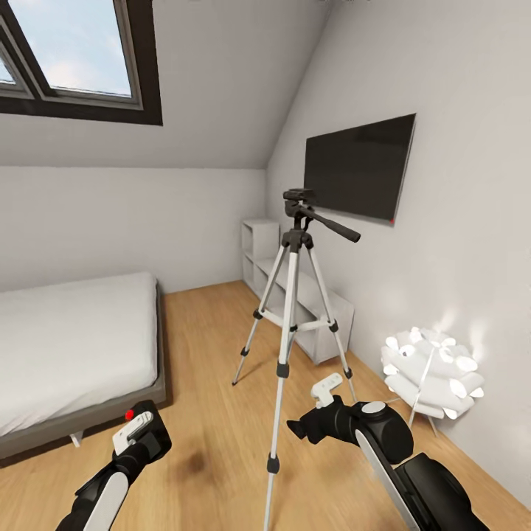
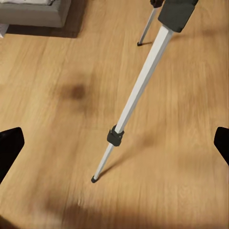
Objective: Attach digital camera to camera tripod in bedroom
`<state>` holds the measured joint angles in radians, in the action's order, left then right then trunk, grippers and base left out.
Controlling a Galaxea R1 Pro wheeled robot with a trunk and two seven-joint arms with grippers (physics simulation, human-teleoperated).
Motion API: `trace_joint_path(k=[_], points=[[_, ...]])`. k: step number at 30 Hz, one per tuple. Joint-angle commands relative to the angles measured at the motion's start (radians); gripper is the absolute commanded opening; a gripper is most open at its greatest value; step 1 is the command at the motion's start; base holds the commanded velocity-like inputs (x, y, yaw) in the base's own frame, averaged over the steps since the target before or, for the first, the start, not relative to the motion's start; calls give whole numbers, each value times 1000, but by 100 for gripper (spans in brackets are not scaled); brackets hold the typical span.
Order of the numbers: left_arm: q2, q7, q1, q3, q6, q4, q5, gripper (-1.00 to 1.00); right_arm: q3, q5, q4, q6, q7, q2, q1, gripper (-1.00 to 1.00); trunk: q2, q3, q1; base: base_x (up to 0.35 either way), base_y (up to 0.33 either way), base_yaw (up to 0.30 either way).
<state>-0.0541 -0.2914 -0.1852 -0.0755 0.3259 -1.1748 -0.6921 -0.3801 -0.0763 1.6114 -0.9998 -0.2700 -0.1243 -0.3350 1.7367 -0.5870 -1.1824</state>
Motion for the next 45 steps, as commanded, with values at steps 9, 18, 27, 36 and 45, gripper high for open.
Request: trace_joint_path(k=[9,18,27,36,45], points=[[0,4,0,-44,4,1,-10,-100,-2,-8,1,-5,3,0,-1,100,-63,27,35,0,0,-1],[-1,9,4,-56,4,1,-12,-100,-2,-7,1,-6,3,1,-1,100,-126,55,69,0,0,0],[-1,10,6,-58,4,3,-11,-100,0,-8,1,-10,4,-2,-1,100,-189,84,104,0,0,-99],[0,9,6,-58,4,10,-11,-100,2,-8,1,-8,4,-9,0,100,-252,112,138,0,0,-242],[0,9,6,-58,4,10,-12,-100,7,-7,1,-4,3,-11,0,100,-315,140,173,0,0,-245]])
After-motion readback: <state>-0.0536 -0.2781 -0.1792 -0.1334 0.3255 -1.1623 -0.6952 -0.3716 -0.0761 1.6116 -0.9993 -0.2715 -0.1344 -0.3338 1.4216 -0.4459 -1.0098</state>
